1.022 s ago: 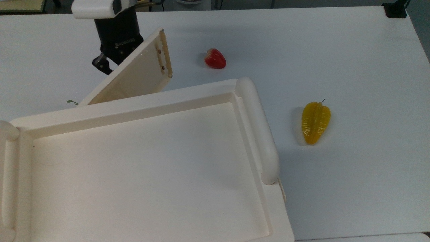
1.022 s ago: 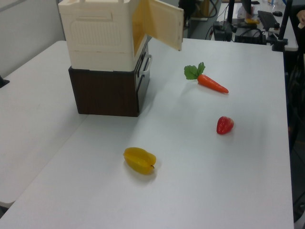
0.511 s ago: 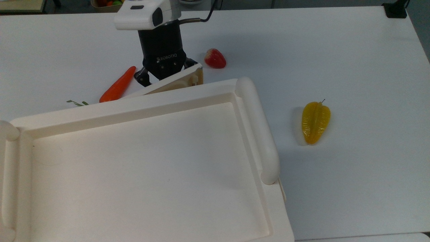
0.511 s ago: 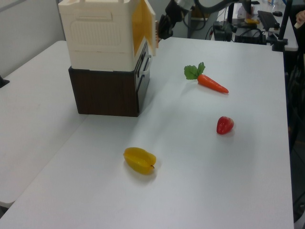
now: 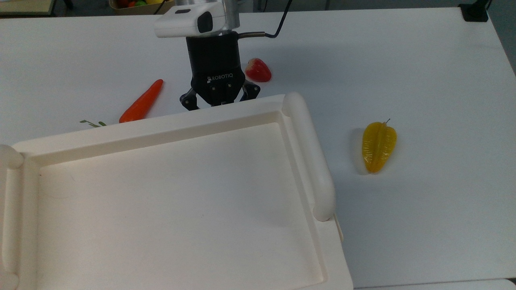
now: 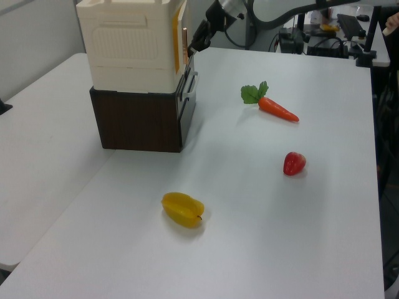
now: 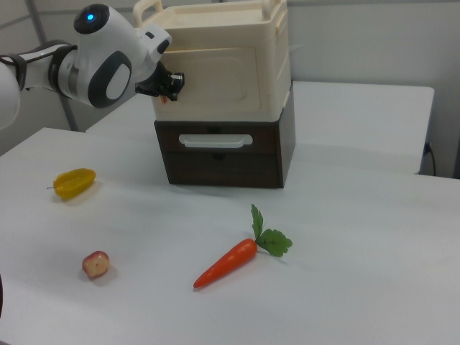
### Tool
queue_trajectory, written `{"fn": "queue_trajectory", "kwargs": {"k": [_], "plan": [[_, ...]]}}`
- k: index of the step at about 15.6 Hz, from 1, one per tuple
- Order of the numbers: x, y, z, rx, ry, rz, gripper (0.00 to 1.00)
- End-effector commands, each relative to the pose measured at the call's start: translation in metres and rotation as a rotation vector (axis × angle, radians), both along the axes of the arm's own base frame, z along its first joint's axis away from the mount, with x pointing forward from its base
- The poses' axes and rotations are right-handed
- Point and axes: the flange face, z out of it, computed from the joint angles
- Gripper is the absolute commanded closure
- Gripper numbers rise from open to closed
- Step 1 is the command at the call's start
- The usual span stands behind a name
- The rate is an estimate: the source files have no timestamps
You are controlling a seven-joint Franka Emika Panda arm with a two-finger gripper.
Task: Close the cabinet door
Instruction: 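Press the door flush against the cabinet front with the gripper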
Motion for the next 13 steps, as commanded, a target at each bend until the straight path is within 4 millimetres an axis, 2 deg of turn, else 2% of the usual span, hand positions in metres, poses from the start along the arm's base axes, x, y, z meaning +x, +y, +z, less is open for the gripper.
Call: {"fn": "queue_trajectory", "kwargs": {"k": [1, 4, 6, 13], "plan": [[0.005, 0.007, 0.003, 0.038, -0.071, -0.031, 1.00], [0.011, 0.011, -0.007, 0.058, -0.097, -0.056, 1.00], [0.011, 0.010, -0.002, 0.074, -0.136, -0.076, 1.00], [0.012, 0.009, -0.005, 0.101, -0.148, -0.108, 1.00]]}}
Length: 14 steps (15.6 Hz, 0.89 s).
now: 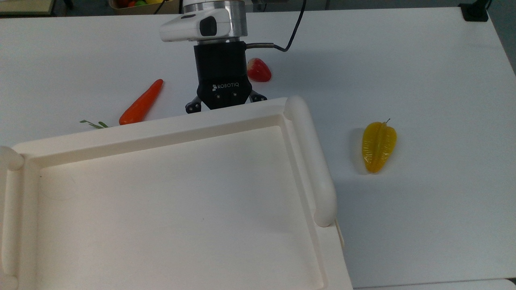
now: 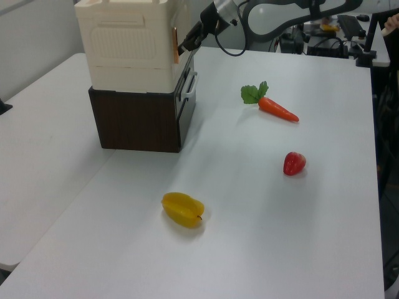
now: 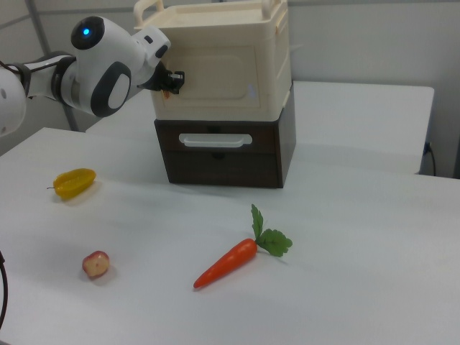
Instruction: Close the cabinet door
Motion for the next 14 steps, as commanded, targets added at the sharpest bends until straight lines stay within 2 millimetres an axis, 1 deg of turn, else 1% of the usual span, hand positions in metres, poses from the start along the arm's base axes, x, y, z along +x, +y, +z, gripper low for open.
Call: {"fn": "queue_trajectory", "kwargs": {"k": [1, 3, 5, 7, 10, 12, 14], "plan": [[0.002, -0.002, 0.002, 0.027, -0.036, -0.025, 1.00], [-0.002, 0.005, -0.006, 0.039, 0.017, -0.012, 1.00], [-0.006, 0.010, -0.009, 0.063, 0.101, -0.007, 1.00], [-0.012, 0.008, -0.007, 0.084, 0.180, -0.016, 1.00], [-0.026, 0.001, 0.010, 0.154, 0.280, -0.070, 1.00], [-0.038, -0.015, 0.017, 0.180, 0.398, -0.124, 1.00], [-0.057, -0.035, 0.027, 0.174, 0.528, -0.175, 1.00]]}}
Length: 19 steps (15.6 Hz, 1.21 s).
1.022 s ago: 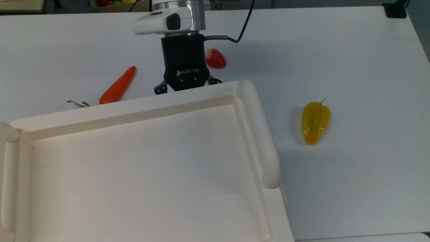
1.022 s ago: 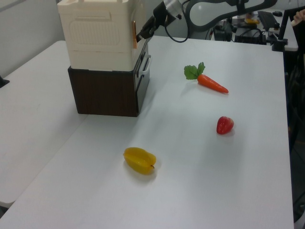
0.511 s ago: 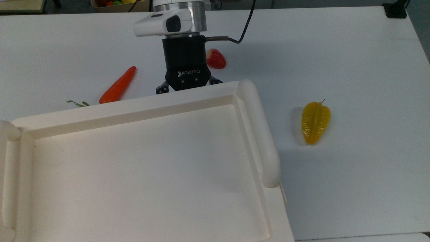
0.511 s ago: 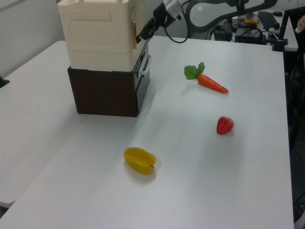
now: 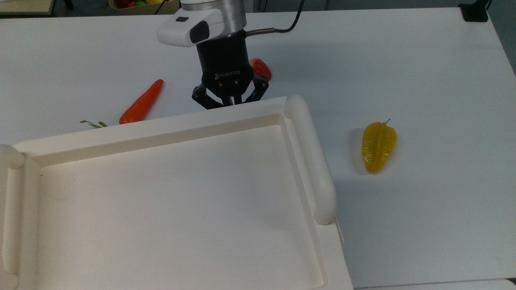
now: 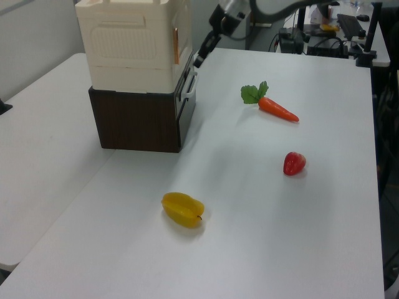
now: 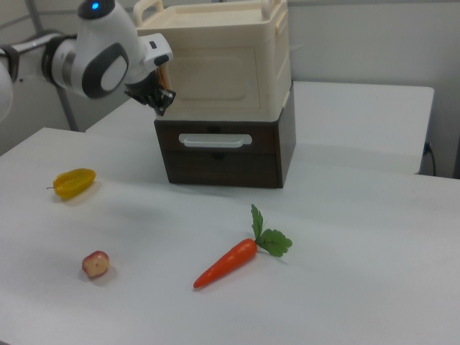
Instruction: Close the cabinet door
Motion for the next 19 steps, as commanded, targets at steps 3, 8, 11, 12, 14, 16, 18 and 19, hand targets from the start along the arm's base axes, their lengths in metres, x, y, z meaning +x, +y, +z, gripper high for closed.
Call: {"fn": "queue_trajectory", "kwargs": {"k": [3, 8, 11, 12, 14, 16, 18, 19], "plan": [[-0.060, -0.059, 0.034, -0.063, 0.314, -0.069, 1.00], [-0.106, -0.094, 0.046, -0.104, 0.513, -0.064, 0.97], [-0.129, -0.112, 0.041, -0.115, 0.550, -0.060, 0.00], [-0.130, -0.117, 0.043, -0.128, 0.550, -0.071, 0.00], [-0.132, -0.131, 0.049, -0.127, 0.547, -0.118, 0.00], [-0.135, -0.140, 0.050, -0.111, 0.573, -0.175, 0.00], [-0.137, -0.142, 0.053, -0.109, 0.592, -0.185, 0.00], [-0.138, -0.142, 0.054, -0.108, 0.591, -0.188, 0.00]]}}
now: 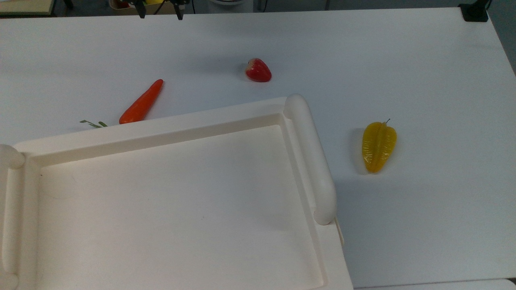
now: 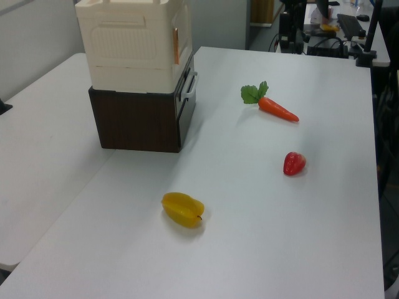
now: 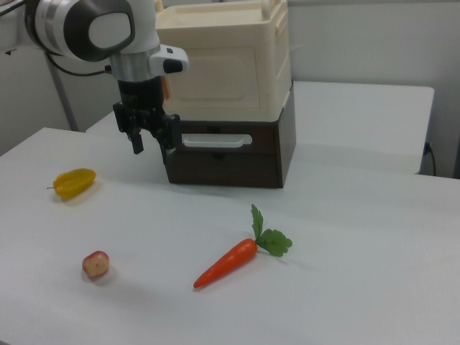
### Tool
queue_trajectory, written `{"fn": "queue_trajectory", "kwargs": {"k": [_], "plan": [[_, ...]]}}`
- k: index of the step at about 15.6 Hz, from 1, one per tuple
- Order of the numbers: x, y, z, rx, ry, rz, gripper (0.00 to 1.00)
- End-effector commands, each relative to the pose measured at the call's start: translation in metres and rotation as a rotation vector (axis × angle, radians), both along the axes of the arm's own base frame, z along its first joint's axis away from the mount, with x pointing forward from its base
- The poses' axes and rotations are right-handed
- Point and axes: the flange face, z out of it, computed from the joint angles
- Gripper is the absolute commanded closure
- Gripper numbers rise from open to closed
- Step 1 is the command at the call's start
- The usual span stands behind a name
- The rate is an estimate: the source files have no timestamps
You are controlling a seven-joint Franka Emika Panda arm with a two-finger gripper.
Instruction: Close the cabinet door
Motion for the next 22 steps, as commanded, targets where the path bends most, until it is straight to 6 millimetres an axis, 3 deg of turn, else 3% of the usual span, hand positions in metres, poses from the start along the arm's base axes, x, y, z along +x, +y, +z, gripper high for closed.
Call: {"fn": "queue_trajectory", "kwargs": {"k": [1, 3, 7, 10, 22], "plan": [[-0.011, -0.003, 0.008, -0.008, 0.020, -0.038, 0.00], [-0.013, -0.013, 0.019, -0.008, 0.000, -0.058, 0.00], [-0.014, -0.018, 0.022, -0.011, 0.002, -0.065, 0.00], [-0.019, -0.040, 0.029, -0.015, -0.008, -0.101, 0.00], [-0.027, -0.051, 0.040, -0.024, 0.013, -0.113, 0.00]]}}
